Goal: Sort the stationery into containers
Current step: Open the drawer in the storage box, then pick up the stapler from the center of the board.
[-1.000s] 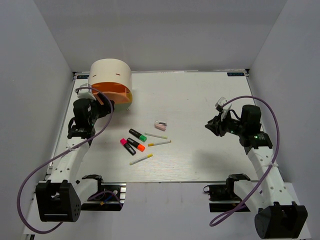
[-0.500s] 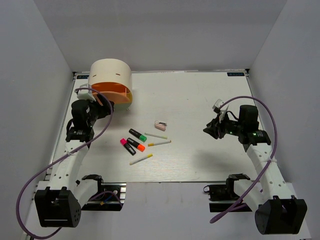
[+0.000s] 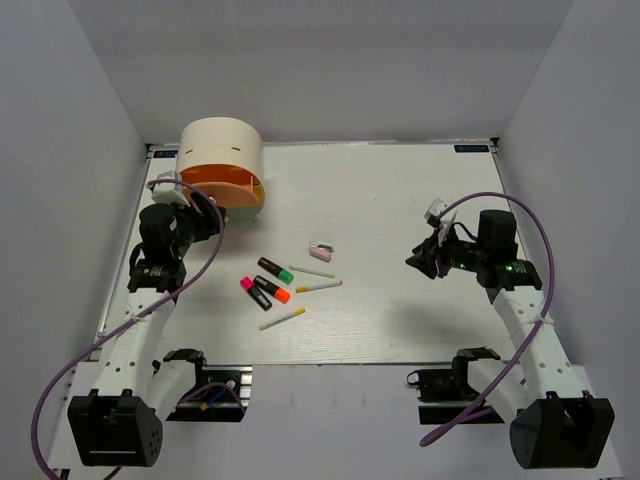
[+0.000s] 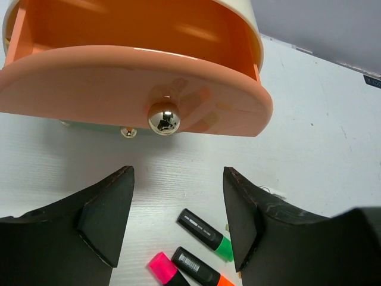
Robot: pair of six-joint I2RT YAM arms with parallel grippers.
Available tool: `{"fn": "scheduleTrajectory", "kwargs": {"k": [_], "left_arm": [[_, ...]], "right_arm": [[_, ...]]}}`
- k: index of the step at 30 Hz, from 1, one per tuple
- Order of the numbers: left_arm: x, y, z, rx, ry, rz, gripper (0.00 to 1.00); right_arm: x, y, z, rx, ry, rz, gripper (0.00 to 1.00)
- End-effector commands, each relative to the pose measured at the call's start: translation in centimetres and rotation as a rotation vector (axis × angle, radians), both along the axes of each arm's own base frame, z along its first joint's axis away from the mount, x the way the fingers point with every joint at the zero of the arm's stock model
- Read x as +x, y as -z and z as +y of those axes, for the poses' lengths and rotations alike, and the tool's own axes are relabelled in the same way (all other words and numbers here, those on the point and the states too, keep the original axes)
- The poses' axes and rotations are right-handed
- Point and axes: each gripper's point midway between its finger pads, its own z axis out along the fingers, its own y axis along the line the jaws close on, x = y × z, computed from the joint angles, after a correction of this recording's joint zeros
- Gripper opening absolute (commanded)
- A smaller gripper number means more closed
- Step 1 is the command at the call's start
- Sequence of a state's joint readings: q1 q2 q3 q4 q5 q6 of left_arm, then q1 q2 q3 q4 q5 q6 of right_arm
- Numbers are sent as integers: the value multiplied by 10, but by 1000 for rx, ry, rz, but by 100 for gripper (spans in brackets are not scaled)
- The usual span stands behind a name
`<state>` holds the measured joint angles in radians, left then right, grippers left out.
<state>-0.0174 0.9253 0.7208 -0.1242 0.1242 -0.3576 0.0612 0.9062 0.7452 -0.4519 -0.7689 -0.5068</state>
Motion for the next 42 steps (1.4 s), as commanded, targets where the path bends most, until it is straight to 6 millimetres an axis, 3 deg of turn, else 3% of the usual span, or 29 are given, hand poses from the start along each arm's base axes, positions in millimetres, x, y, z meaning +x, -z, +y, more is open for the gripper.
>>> {"fn": "scheduleTrajectory", "kwargs": {"k": [1, 6, 10, 12, 18, 20, 21, 22, 23, 24, 25, 26, 28, 30, 31, 32, 33, 36, 38, 39, 42], "left_arm": [[-8, -6, -3, 7, 22, -8, 71], [-20, 0, -8, 0, 49, 11, 70], [-36, 1, -15, -12, 88, 18, 70], [-47, 7, -17, -17, 103, 27, 76], [-71, 4, -24, -28, 146, -16, 88], [-78, -8, -24, -26, 147, -62, 89], [-80, -12, -24, -25, 147, -80, 89], [-83, -16, -23, -15, 149, -101, 89], [-86, -23, -23, -13, 150, -128, 89], [-87, -25, -21, -11, 139, -139, 89], [-89, -27, -21, -10, 139, -148, 90], [-89, -27, -21, -10, 139, -148, 90], [-90, -29, -21, -1, 141, -159, 90], [-92, -32, -23, -2, 152, -170, 90], [-92, -32, -23, -2, 152, -170, 90], [-94, -34, -25, -5, 165, -179, 90], [-95, -34, -26, -6, 174, -180, 90], [-96, -34, -28, -9, 185, -180, 90], [-96, -34, -28, -9, 185, -180, 90], [-97, -36, -28, -8, 185, -190, 90], [-98, -36, -30, -10, 194, -190, 90]], "right_arm": [[-1, -14, 6, 13, -44, -33, 42], [-5, -12, 7, 12, -71, -29, 42], [-20, -12, 19, 29, -199, -59, 44], [-21, -12, 26, 27, -245, -73, 46], [15, -16, 49, -46, -244, -39, 47], [27, 0, 66, -99, -250, 13, 50], [32, -2, 72, -108, -247, 15, 52], [26, 1, 90, -116, -283, 31, 55], [38, 18, 95, -155, -263, 73, 57], [46, 22, 99, -176, -247, 63, 63], [56, 14, 107, -181, -227, 50, 66], [53, 36, 124, -209, -263, 102, 68], [66, 40, 141, -242, -245, 109, 74], [67, 69, 156, -300, -242, 164, 76], [76, 60, 166, -285, -228, 141, 79], [77, 69, 172, -293, -226, 158, 79], [87, 71, 178, -302, -199, 131, 80], [93, 84, 190, -322, -170, 138, 80], [105, 81, 197, -324, -138, 112, 80], [105, 95, 199, -345, -140, 137, 80], [109, 104, 207, -374, -137, 132, 82]]}}
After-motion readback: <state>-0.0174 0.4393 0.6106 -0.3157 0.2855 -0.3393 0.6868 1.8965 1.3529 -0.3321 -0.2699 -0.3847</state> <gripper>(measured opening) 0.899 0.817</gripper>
